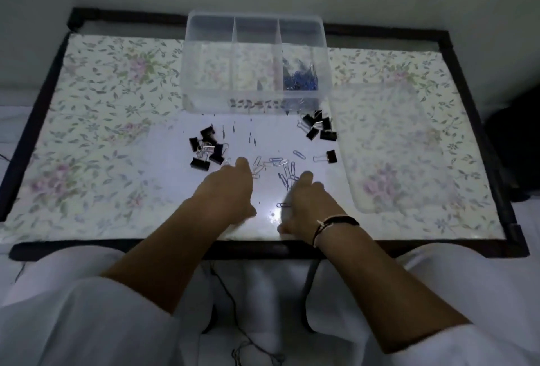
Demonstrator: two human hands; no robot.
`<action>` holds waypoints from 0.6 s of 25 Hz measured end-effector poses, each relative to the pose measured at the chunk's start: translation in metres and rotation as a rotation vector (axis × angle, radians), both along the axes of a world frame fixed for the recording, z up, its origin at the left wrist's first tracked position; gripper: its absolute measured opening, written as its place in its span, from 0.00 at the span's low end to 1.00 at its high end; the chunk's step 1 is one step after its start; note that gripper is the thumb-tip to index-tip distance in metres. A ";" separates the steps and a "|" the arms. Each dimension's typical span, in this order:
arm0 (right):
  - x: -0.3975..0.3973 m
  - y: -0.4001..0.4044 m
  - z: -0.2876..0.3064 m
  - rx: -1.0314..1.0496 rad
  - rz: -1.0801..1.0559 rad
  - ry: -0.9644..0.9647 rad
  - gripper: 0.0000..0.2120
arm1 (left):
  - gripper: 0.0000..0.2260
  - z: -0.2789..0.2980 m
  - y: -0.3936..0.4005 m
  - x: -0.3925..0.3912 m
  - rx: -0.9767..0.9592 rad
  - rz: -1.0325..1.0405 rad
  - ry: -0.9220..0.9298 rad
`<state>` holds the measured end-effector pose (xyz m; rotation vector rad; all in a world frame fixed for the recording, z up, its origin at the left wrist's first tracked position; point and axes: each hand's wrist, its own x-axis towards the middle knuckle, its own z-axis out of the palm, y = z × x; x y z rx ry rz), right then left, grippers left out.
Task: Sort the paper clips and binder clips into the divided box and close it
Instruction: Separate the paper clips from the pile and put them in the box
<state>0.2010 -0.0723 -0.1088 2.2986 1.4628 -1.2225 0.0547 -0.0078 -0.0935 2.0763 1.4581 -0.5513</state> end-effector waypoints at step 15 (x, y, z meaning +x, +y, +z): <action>0.022 0.048 -0.010 0.433 0.228 -0.177 0.28 | 0.19 -0.027 0.035 0.010 0.316 -0.144 -0.307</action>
